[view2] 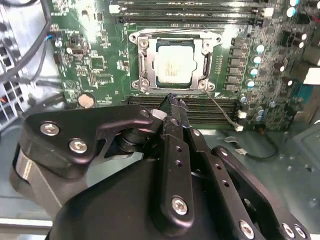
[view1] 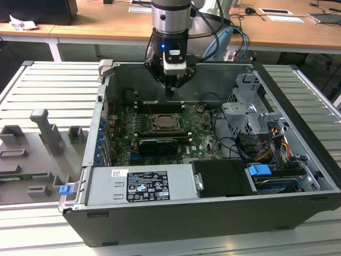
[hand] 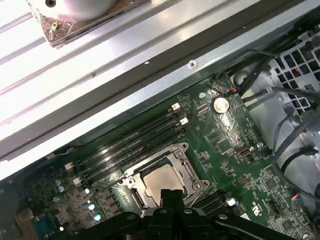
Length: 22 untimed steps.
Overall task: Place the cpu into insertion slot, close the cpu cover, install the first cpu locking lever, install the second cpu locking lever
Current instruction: 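Install the first cpu locking lever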
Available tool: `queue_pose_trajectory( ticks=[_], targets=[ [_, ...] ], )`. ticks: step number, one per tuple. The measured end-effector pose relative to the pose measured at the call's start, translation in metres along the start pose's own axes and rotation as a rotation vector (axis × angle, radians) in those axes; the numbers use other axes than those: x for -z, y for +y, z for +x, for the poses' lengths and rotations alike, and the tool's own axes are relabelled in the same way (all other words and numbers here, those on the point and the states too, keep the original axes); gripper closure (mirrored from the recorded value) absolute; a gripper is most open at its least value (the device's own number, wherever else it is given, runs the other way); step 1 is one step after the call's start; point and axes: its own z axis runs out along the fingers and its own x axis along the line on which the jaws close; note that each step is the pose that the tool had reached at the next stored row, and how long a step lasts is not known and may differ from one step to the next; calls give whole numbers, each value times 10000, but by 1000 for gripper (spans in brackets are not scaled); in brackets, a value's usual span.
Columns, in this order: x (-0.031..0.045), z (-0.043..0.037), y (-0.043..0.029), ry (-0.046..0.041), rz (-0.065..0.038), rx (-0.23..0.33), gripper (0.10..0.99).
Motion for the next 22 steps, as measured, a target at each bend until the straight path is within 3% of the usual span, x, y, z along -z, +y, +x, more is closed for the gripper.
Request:
queue_pose_trajectory(
  ticks=[8,15,22],
  targets=[
    [-1,0,0,93,-75,1956,980],
    [-1,0,0,135,-109,2861,980],
    [-1,0,0,220,-178,4660,980]
  ],
)
